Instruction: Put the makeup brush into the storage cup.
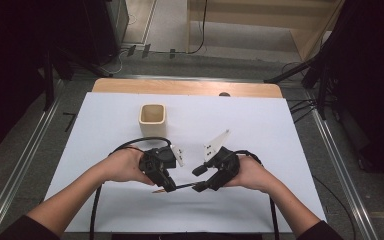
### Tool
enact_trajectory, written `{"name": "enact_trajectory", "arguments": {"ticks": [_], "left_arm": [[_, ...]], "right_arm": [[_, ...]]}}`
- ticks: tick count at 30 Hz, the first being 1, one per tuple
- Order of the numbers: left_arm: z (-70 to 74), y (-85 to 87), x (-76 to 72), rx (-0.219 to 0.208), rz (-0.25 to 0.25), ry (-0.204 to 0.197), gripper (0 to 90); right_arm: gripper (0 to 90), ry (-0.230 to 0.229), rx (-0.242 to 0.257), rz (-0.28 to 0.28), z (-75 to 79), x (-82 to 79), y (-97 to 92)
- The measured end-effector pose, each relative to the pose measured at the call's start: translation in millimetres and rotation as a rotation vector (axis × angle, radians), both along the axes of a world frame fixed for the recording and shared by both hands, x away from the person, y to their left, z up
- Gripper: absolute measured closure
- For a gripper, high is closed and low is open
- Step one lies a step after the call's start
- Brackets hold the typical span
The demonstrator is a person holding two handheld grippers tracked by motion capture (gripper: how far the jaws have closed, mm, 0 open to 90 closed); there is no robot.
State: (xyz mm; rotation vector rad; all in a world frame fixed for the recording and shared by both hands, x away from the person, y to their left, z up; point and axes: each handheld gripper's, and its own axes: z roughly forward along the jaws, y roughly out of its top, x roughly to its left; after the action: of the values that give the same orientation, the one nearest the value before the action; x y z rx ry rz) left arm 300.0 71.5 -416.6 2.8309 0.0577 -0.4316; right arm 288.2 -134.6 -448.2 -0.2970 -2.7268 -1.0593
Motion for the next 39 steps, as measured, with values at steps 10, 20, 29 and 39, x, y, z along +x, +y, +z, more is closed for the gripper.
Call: {"name": "enact_trajectory", "arguments": {"ticks": [10, 20, 29, 39], "left_arm": [[-3.0, -6.1, -2.3, 0.008, -0.004, 0.009, 83.9], [-3.8, -6.5, -3.3, -0.001, -0.017, 0.015, 83.7], [1.6, -2.9, 2.4, -0.054, 0.022, 0.057, 72.8], [4.7, 9.6, 12.8, -0.149, 0.101, 0.038, 42.7]], "right_arm": [[73.7, 0.087, -0.026, 0.049, -9.6, -1.1, 11.1], [84.3, 0.127, -0.021, 0.07, -10.7, -1.8, 11.5], [84.6, 0.115, -0.011, 0.062, -8.6, -2.4, 9.0], [84.6, 0.109, -0.015, 0.014, -6.9, -2.1, 0.4]]}}
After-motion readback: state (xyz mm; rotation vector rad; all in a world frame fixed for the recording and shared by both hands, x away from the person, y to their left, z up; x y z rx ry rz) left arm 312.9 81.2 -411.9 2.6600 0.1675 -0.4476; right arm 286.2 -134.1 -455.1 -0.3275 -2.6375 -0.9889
